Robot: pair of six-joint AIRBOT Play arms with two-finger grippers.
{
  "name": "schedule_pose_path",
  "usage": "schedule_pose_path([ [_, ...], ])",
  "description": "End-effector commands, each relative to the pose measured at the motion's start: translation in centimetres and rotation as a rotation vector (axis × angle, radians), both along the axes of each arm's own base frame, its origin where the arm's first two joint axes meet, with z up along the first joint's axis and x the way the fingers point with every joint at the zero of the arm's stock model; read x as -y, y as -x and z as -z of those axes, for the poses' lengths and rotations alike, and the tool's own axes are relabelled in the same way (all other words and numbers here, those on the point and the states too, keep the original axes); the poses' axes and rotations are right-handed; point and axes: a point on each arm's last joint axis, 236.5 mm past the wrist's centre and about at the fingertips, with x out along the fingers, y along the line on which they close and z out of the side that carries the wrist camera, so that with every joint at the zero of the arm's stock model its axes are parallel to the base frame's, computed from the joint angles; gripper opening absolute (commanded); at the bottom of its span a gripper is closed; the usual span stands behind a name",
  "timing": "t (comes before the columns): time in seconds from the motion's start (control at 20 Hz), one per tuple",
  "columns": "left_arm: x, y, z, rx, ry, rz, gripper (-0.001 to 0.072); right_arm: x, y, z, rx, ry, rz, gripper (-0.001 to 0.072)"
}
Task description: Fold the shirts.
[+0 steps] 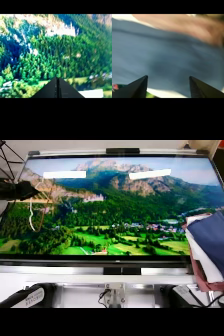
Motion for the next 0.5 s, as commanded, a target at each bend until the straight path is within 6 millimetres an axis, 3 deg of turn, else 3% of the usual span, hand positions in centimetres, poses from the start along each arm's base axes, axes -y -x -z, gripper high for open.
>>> schedule_pose_path([
  [0.0,-1.3,1.5,2.7,-0.145,-0.327,0.007,0.0033,-2.8,-9.1,-6.7,0.230,0.168,-0.219,0.0513],
  [0.1,-2.8,2.7,3.7,-0.267,-0.612,0.000,0.0034,-9.0,-13.4,-5.1,0.152,0.158,-0.433,0.0516],
  [0.15,-1.7,3.0,4.7,-0.306,-0.653,0.017,0.0072,-12.6,-15.1,-3.5,0.076,0.153,-0.552,0.0520],
  [0.2,0.2,3.2,5.9,-0.338,-0.640,0.053,0.0300,-15.8,-16.5,-2.0,0.012,0.145,-0.644,0.0607],
  [0.25,1.9,3.9,7.5,-0.382,-0.605,0.064,0.0645,-19.0,-17.4,0.0,-0.060,0.111,-0.722,0.0644],
  [0.3,3.8,4.9,9.1,-0.416,-0.556,0.109,0.0713,-22.1,-17.5,2.3,-0.146,0.048,-0.812,0.0644],
  [0.35,5.9,5.5,10.1,-0.402,-0.491,0.147,0.0713,-24.2,-16.8,4.6,-0.245,-0.023,-0.879,0.0643],
  [0.4,7.6,5.8,10.5,-0.342,-0.420,0.151,0.0713,-25.6,-15.9,6.4,-0.330,-0.088,-0.924,0.0644],
  [0.45,8.0,6.0,10.4,-0.295,-0.376,0.111,0.0712,-26.4,-15.4,7.9,-0.387,-0.128,-0.947,0.0643],
])
